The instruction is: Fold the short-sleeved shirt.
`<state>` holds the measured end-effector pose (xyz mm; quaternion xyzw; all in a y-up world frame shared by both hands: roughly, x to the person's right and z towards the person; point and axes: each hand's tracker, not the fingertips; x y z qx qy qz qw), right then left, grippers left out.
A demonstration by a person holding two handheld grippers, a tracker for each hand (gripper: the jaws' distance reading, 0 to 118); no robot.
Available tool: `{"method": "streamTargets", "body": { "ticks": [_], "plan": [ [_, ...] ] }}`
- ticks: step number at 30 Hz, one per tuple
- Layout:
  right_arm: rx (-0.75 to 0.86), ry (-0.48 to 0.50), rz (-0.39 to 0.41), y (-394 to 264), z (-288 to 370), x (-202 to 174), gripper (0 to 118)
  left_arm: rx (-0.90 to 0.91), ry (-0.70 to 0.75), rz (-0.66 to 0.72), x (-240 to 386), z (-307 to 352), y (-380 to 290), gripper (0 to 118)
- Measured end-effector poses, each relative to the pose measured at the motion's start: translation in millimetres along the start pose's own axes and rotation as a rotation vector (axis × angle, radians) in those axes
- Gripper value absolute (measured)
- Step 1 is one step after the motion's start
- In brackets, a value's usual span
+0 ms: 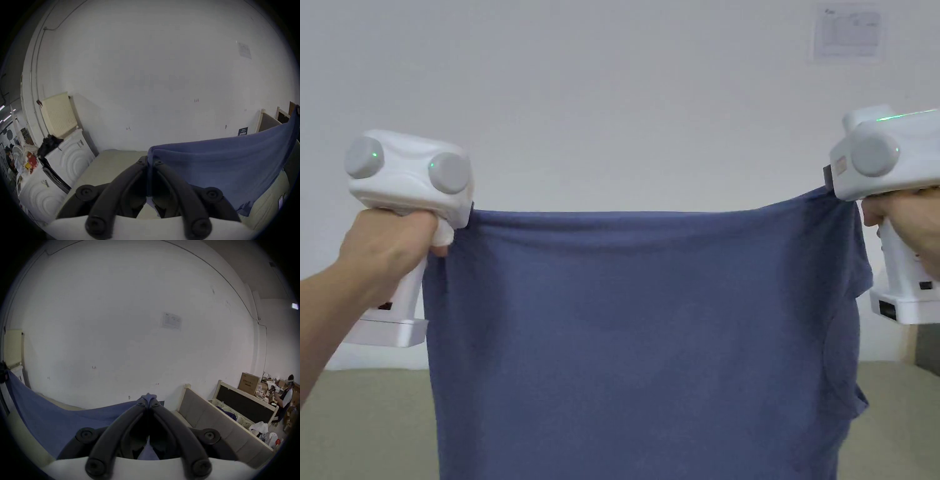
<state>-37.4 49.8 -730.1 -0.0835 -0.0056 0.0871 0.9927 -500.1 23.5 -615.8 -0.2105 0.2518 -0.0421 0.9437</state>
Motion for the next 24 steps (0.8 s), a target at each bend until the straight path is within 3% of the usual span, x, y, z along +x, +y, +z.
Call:
{"method": "streamTargets", "body": {
  "ticks": [4, 13, 15, 19, 24],
  "plan": [
    [-0.054, 0.008, 0.026, -54.3, -27.6, -18.7, 0, -0.046, 0.018, -0.069, 16.7, -42.3, -47.2, 4],
    [-0.218, 0.068, 0.07, -178.5, -57.9, -41.3, 0, -0.172, -0.024, -0.07, 34.9, -91.6, -151.9, 4],
    [-0.241, 0.071, 0.075, -198.5, -54.4, -41.5, 0, -0.181, -0.03, -0.073, 35.9, -90.0, -169.4, 4],
    [-0.26, 0.101, 0.012, -218.7, -23.2, -29.7, 0, -0.184, -0.045, -0.062, 27.1, -71.3, -193.0, 4],
    [-0.301, 0.13, -0.009, -241.6, 41.6, -3.7, 0, -0.189, -0.087, -0.078, 5.2, -11.7, -227.1, 4]
  ]
}}
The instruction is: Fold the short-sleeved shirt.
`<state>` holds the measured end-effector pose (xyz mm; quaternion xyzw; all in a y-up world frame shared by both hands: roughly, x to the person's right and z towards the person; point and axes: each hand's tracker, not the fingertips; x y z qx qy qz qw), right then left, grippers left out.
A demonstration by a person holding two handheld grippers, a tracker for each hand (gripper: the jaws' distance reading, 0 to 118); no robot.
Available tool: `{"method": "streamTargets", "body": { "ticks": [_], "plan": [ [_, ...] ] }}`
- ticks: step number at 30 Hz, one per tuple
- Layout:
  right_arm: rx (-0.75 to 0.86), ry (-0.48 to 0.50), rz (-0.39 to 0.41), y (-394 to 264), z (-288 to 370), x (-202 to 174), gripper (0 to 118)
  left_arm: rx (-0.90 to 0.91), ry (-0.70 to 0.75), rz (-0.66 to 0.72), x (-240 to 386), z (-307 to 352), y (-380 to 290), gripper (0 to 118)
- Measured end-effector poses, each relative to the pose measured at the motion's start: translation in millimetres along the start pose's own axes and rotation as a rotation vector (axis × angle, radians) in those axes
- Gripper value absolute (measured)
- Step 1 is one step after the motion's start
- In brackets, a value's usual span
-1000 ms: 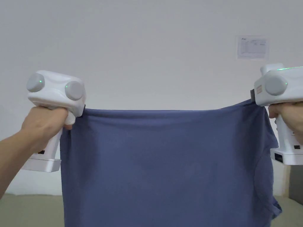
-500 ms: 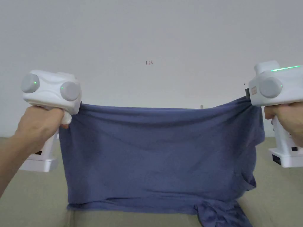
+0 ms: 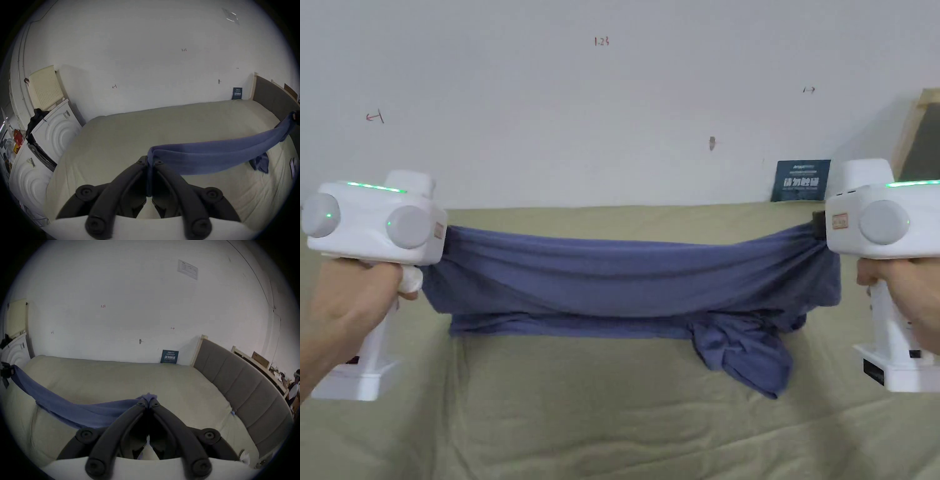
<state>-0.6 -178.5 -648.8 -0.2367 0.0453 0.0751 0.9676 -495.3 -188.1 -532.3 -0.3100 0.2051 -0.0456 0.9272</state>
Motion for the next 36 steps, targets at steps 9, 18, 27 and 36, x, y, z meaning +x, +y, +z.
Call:
{"method": "streamTargets", "body": {
  "ticks": [9, 18, 27, 36],
  "plan": [
    [-0.063, 0.06, 0.019, -133.4, 127.5, 33.0, 0, -0.065, -0.083, -0.025, -20.2, 94.6, -140.5, 4],
    [-0.179, 0.114, -0.022, -269.9, 219.1, 46.9, 0, -0.158, -0.152, -0.033, -38.9, 153.4, -274.0, 4],
    [-0.263, 0.111, -0.01, -320.2, 218.8, 44.4, 0, -0.25, -0.189, 0.007, -40.1, 162.7, -335.8, 4],
    [-0.397, 0.125, -0.061, -337.9, 202.1, 44.9, 68, -0.297, -0.223, 0.055, -44.6, 154.2, -346.3, 55]
  ]
}}
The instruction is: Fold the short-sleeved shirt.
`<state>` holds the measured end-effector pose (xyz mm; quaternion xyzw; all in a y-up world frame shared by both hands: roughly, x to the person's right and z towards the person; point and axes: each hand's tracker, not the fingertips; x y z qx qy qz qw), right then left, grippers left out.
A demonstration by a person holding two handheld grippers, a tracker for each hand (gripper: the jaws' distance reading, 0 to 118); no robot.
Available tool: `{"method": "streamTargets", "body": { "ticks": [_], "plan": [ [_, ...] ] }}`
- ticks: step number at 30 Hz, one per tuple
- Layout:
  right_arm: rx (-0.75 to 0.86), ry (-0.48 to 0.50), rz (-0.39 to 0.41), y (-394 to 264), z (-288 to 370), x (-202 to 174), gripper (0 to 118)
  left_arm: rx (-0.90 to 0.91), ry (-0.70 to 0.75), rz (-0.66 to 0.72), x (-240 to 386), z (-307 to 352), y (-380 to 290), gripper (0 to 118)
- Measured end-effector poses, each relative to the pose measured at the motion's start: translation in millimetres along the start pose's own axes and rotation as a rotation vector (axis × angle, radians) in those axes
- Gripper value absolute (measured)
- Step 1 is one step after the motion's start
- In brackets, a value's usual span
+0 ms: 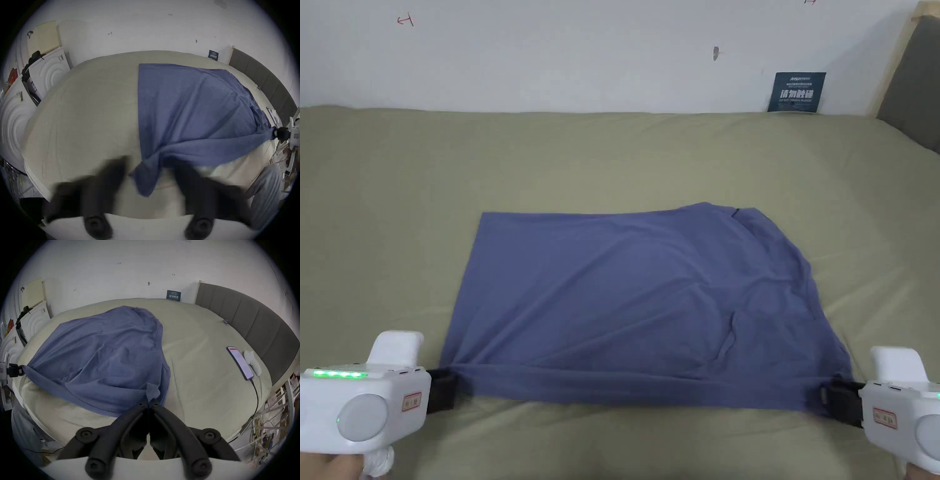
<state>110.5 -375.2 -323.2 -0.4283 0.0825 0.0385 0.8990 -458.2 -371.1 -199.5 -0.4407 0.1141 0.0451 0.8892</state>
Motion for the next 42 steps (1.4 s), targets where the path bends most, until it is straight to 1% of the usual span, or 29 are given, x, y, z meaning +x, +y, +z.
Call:
{"method": "streamTargets", "body": {
  "ticks": [1, 2, 3, 5, 6, 7, 8, 9, 11, 13, 15, 17, 18, 20, 21, 25, 27, 28, 29, 30, 31, 33, 34, 36, 37, 38, 39, 40, 42],
  "plan": [
    [-0.038, 0.012, 0.012, -1.1, -0.9, 2.6, 118, 0.0, -0.01, 0.011, -3.0, 1.9, -0.1, 110],
    [0.08, -0.04, 0.025, -2.8, 16.5, 4.7, 112, 0.01, -0.007, 0.022, -4.4, 6.3, -1.2, 118],
    [0.039, -0.001, 0.039, 0.2, 27.2, 0.6, 106, 0.066, 0.006, 0.045, -7.8, 16.7, -4.1, 113],
    [0.037, -0.009, 0.013, -2.9, 21.5, 13.1, 110, 0.054, 0.008, 0.063, -15.0, 26.6, -3.9, 110],
    [0.056, -0.009, -0.021, -4.4, 25.1, 16.9, 107, 0.063, 0.006, 0.078, -19.7, 29.1, -2.8, 104],
    [0.072, -0.009, -0.042, -4.8, 31.5, 19.0, 87, 0.064, 0.005, 0.09, -24.3, 34.1, -2.7, 78],
    [0.09, -0.012, -0.056, -5.4, 37.1, 20.6, 50, 0.06, -0.003, 0.099, -27.4, 36.5, -3.2, 33],
    [0.101, -0.019, -0.058, -3.2, 41.4, 19.8, 0, 0.057, -0.013, 0.104, -30.5, 37.4, -4.4, 0],
    [0.117, -0.031, -0.066, -2.2, 44.9, 18.6, 0, 0.028, -0.045, 0.086, -26.6, 42.0, -1.6, 0],
    [0.08, 0.013, -0.059, -1.9, 39.8, 21.5, 0, 0.025, -0.06, 0.078, -23.8, 40.7, -2.7, 0],
    [0.083, -0.012, -0.03, -2.0, 36.6, 18.8, 0, 0.016, -0.062, 0.062, -23.6, 37.1, -3.9, 0],
    [0.082, -0.007, -0.038, -4.3, 31.1, 19.5, 0, 0.016, -0.078, 0.075, -22.8, 34.3, -2.9, 1],
    [0.079, -0.004, -0.045, -4.8, 29.5, 20.1, 0, 0.009, -0.088, 0.083, -21.2, 33.5, 0.2, 13],
    [0.077, 0.004, -0.056, -4.1, 28.4, 20.7, 0, -0.006, -0.081, 0.066, -18.2, 28.3, 1.8, 105],
    [0.08, -0.004, -0.047, -2.6, 30.4, 16.1, 0, -0.03, -0.076, 0.05, -17.6, 22.6, 2.0, 118],
    [0.076, -0.01, -0.025, -0.7, 30.6, 12.3, 0, -0.057, -0.093, 0.048, -0.6, 20.4, -0.3, 111],
    [0.071, -0.007, -0.02, 1.2, 30.0, 10.8, 0, -0.065, -0.086, 0.048, -14.4, 3.1, 5.5, 109],
    [0.069, -0.006, -0.017, 1.7, 29.5, 9.6, 0, -0.069, -0.077, 0.043, -14.1, -1.5, 5.7, 101],
    [0.07, -0.008, -0.007, 3.4, 35.6, 3.4, 0, -0.068, -0.062, 0.036, -14.2, -4.8, 6.0, 87],
    [0.062, 0.004, -0.002, 4.2, 37.9, 0.2, 0, -0.074, -0.063, 0.031, -15.0, -6.3, 8.1, 61],
    [0.052, 0.02, -0.001, 4.5, 38.9, -2.0, 15, -0.086, -0.072, 0.032, -15.1, -7.9, 9.2, 7],
    [0.017, 0.043, -0.003, 8.4, 27.0, 7.9, 92, -0.111, -0.112, 0.042, -15.4, -2.0, 6.9, 3],
    [0.007, 0.05, 0.006, 8.8, 23.0, 9.3, 118, -0.106, -0.109, 0.034, -3.9, 7.9, 6.9, 4],
    [0.016, 0.064, 0.031, 2.6, 21.7, 4.4, 106, -0.096, -0.086, 0.013, 11.3, 22.8, 4.7, 4],
    [-0.005, 0.038, 0.05, 2.0, 12.1, 7.3, 98, -0.091, -0.089, 0.021, 14.1, 27.6, 4.0, 3],
    [-0.003, 0.033, 0.058, -1.1, 4.8, 7.7, 84, -0.085, -0.093, 0.035, 3.2, 19.6, 9.5, 3],
    [-0.002, 0.026, 0.065, -4.8, -2.0, 8.3, 59, -0.082, -0.101, 0.051, -6.3, 13.4, 14.8, 4],
    [-0.025, -0.003, 0.072, -7.2, -7.7, 9.7, 6, -0.087, -0.107, 0.059, -8.5, 13.7, 16.5, 4],
    [-0.01, 0.01, 0.058, 0.0, -3.6, 9.3, 2, -0.083, -0.101, 0.057, -10.6, 13.4, 16.5, 3]
  ]
}}
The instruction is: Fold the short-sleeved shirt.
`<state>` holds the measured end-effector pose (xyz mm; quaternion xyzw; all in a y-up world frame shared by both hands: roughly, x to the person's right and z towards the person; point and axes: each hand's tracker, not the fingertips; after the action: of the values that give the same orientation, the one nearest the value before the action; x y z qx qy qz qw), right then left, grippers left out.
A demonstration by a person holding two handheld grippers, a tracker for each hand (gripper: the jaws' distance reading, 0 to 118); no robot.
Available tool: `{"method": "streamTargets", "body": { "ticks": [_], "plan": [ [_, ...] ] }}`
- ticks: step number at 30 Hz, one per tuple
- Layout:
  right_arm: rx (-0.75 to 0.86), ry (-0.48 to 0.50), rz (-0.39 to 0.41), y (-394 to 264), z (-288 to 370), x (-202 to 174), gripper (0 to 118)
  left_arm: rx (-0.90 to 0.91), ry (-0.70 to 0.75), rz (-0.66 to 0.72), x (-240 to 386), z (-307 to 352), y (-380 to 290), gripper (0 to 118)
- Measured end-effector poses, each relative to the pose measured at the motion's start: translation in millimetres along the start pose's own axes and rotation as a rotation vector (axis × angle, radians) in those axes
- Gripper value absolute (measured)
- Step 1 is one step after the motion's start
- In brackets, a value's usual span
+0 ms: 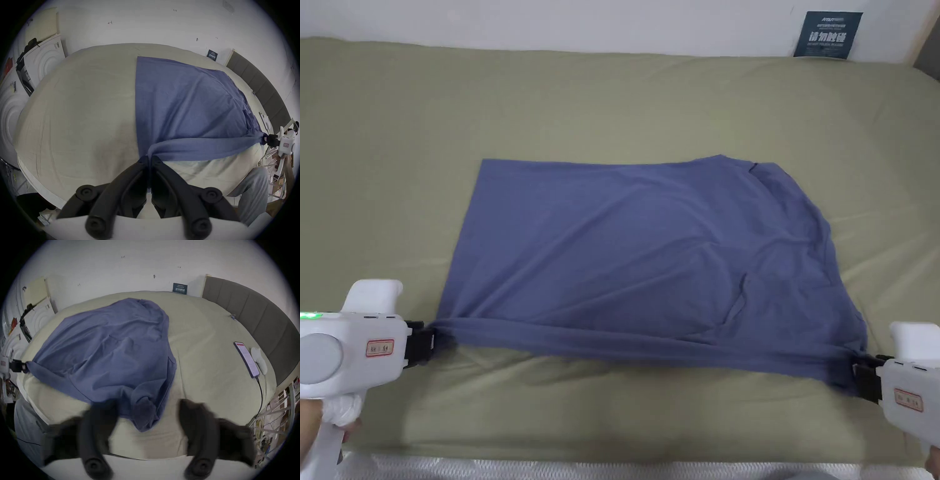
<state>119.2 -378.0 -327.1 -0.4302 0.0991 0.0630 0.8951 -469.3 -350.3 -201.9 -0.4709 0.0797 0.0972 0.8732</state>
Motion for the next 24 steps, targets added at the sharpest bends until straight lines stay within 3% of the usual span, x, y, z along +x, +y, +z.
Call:
{"method": "streamTargets", "body": {
  "ticks": [6, 10, 14, 16, 24],
  "plan": [
    [0.104, 0.001, 0.009, 47.5, 25.8, 3.9, 2, 0.067, -0.001, -0.022, -2.2, 11.8, 28.6, 3],
    [0.145, -0.017, 0.032, 99.3, 28.0, -16.0, 2, 0.105, 0.002, -0.028, 2.2, 5.9, 65.6, 3],
    [0.109, -0.027, 0.049, 138.9, -2.5, -18.4, 2, 0.1, 0.011, -0.006, 1.7, -24.0, 103.6, 3],
    [0.065, -0.018, 0.032, 157.2, -42.0, -1.6, 2, 0.08, 0.011, 0.025, 2.7, -42.9, 118.9, 3],
    [-0.004, -0.082, 0.105, 192.1, -118.5, -12.0, 2, 0.019, 0.063, 0.016, 3.4, -110.3, 159.4, 3]
  ]
}}
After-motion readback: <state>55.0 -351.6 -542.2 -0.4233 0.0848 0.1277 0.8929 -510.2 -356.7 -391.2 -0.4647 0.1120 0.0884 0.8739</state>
